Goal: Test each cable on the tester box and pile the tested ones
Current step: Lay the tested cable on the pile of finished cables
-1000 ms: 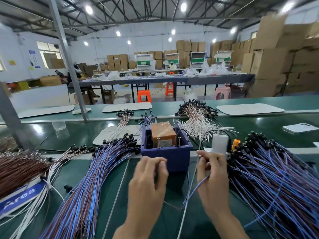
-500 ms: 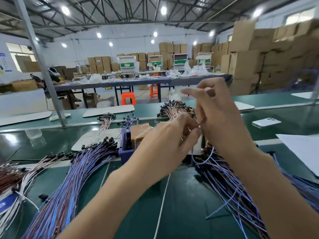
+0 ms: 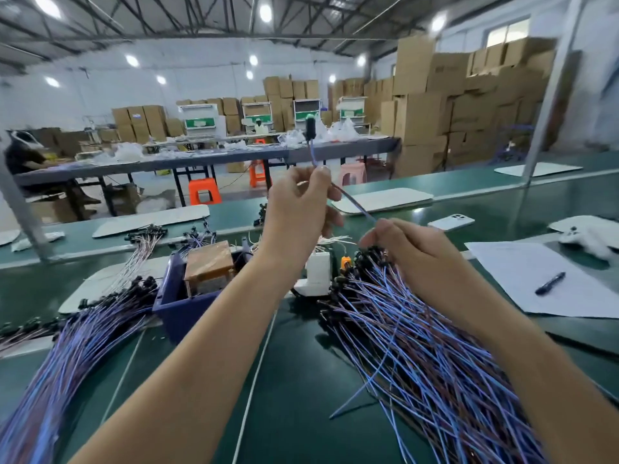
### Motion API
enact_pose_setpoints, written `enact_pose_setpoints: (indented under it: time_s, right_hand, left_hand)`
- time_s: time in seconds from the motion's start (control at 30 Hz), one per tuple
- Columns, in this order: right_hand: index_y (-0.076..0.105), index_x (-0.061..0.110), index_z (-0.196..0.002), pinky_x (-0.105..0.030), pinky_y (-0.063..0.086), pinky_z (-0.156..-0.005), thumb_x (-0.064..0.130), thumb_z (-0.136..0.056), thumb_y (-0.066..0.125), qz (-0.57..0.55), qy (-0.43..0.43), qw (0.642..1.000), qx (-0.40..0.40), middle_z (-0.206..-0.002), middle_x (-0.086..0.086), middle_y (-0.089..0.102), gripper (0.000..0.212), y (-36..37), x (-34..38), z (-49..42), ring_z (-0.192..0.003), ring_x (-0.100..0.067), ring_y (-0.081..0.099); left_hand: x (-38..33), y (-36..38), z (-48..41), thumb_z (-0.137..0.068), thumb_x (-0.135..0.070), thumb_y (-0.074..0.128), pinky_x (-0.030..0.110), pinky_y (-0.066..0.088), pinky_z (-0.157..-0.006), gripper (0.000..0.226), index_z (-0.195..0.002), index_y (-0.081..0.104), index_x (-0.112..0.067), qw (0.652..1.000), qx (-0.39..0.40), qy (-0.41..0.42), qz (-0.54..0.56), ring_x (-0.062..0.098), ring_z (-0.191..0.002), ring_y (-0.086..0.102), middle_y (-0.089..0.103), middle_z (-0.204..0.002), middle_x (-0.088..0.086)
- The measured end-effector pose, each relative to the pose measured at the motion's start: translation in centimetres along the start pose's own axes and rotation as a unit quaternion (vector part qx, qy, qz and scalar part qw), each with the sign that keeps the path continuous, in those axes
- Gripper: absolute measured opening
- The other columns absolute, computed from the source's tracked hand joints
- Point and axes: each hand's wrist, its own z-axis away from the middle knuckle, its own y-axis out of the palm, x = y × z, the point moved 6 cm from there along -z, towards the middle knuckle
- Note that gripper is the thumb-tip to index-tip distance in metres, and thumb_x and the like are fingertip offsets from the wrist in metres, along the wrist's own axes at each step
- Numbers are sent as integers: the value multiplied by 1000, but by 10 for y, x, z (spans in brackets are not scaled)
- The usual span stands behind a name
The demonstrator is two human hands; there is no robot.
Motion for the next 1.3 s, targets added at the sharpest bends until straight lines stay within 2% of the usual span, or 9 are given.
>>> enact_pose_setpoints:
  time_s: [0.1, 0.33, 0.47, 0.6, 0.83, 0.93, 1.03, 1.17, 1.3]
  right_hand:
    - [71, 39, -94, -17, 46, -62, 41, -105, 45, 51, 50, 997, -17, -72, 18, 69, 28, -19, -26, 15, -68, 1, 62]
    - [53, 32, -95, -33, 44, -55, 43, -102, 49, 264, 112, 956, -60, -55, 12, 58, 13, -51, -71, 53, -54, -8, 54]
    - [49, 32, -95, -36, 44, -60, 41, -103, 47, 377, 152, 913, -44, -80, 9, 67, 13, -50, -93, 70, -71, -18, 58]
    - [61, 31, -110, -35, 43, -88, 43, -101, 47, 438, 168, 882, -49, -110, 6, 61, 20, -45, -103, 78, -107, -19, 50]
    - [63, 29, -120, -36, 42, -92, 36, -99, 46, 362, 82, 924, -94, -116, 7, 63, 27, -2, -69, 60, -112, -17, 52]
    - [67, 27, -116, -37, 45, -94, 31, -97, 53, 324, 20, 942, -81, -111, 7, 65, 23, 46, -51, 51, -108, -18, 54]
    - [70, 24, -110, -38, 48, -93, 22, -94, 62, 282, -30, 957, -57, -106, 6, 67, 17, 102, -40, 47, -105, -20, 56]
    - [67, 27, -114, -34, 48, -94, 26, -98, 55, 234, -67, 969, 29, -109, 8, 66, 20, 183, -36, 46, -106, -18, 55]
    - [62, 31, -122, -33, 44, -94, 30, -102, 46, 212, -79, 967, 115, -115, 10, 65, 26, 251, -34, 41, -106, -16, 54]
  left_hand:
    - [32, 13, -9, -105, -22, 47, 23, 40, -39, 17, -93, 55, -13, 999, -6, -32, -20, 12, -44, 58, 64, -73, -4]
    - [120, 53, -12, -104, -29, 53, 21, 43, -43, 23, -88, 62, -13, 981, 67, -140, -116, 7, -47, 59, 65, -76, -1]
    - [153, 74, -6, -104, -35, 52, 16, 42, -42, 24, -94, 62, -15, 945, 165, -143, -244, 4, -45, 57, 69, -85, 1]
    - [160, 73, -1, -104, -40, 51, 14, 42, -44, 32, -107, 64, -12, 918, 212, -105, -319, 8, -51, 57, 70, -85, 1]
    - [151, 29, 20, -105, -39, 46, 21, 51, -55, 23, -112, 62, -24, 891, 291, -41, -345, 6, -53, 60, 70, -79, -5]
    - [152, -11, 39, -105, -40, 46, 26, 50, -56, 26, -96, 64, -24, 876, 300, -27, -375, 6, -54, 58, 67, -75, -4]
    - [156, -64, 57, -105, -40, 46, 32, 49, -58, 32, -91, 67, -20, 876, 271, -39, -396, 4, -52, 53, 67, -76, -1]
    - [158, -143, 75, -105, -37, 47, 18, 42, -50, 32, -77, 60, -44, 884, 222, -66, -406, 1, -51, 54, 66, -72, -12]
    - [158, -225, 85, -104, -37, 49, 21, 45, -56, 28, -80, 63, -38, 869, 153, -93, -461, 3, -58, 57, 67, -77, -20]
